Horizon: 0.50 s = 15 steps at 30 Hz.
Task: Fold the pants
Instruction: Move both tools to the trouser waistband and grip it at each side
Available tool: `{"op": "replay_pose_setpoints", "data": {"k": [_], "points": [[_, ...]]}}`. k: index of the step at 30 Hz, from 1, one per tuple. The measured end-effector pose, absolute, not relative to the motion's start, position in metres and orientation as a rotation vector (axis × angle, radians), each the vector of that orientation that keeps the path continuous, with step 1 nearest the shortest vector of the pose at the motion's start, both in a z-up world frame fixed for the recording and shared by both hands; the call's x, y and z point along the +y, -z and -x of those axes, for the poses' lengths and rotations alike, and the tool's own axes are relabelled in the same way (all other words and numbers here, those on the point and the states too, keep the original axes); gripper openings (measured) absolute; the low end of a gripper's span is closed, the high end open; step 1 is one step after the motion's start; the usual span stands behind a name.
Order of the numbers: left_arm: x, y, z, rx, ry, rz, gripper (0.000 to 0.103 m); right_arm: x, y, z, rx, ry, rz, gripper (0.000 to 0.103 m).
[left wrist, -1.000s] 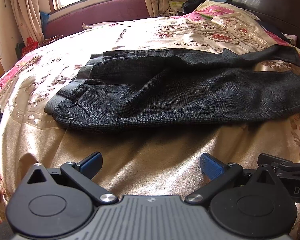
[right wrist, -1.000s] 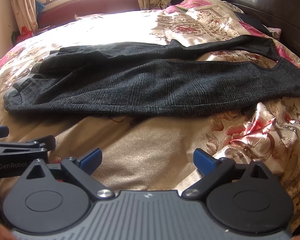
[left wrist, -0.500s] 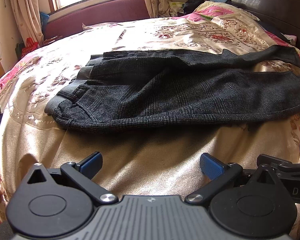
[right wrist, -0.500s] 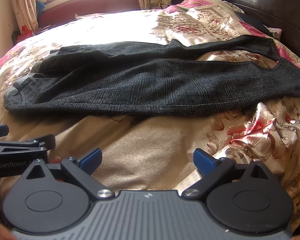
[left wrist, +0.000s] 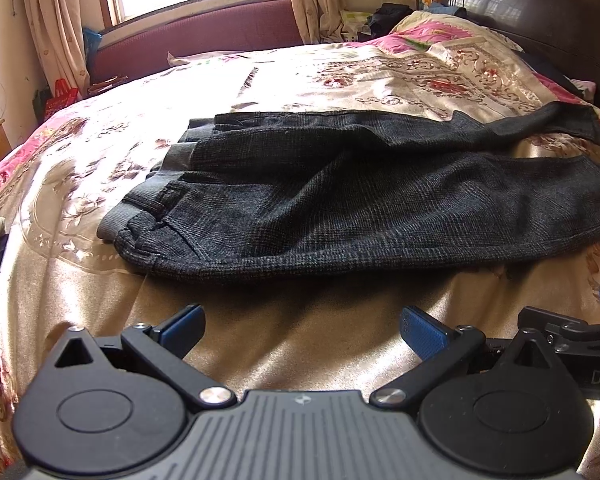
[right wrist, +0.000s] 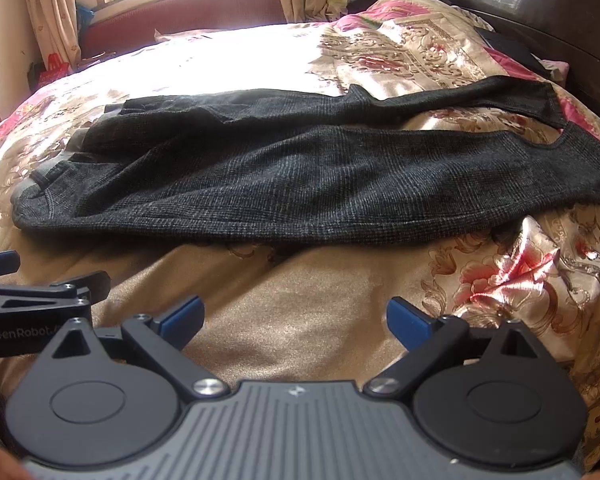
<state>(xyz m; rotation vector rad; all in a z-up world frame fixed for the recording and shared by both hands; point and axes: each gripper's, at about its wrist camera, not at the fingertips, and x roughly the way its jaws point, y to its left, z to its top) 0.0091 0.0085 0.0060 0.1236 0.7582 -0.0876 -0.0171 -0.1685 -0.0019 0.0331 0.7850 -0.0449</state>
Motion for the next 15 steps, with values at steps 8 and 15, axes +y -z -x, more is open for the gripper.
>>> {"op": "replay_pose_setpoints", "data": {"k": [8, 15], "points": [[0.064, -0.016, -0.044, 0.696, -0.027, -0.132, 0.103, -0.143, -0.011, -0.020, 0.698, -0.085, 0.065, 0.089], [0.125, -0.009, -0.078, 0.736, -0.122, -0.110, 0.103, -0.088, -0.007, -0.049, 0.652, -0.283, 0.248, 0.086]]}}
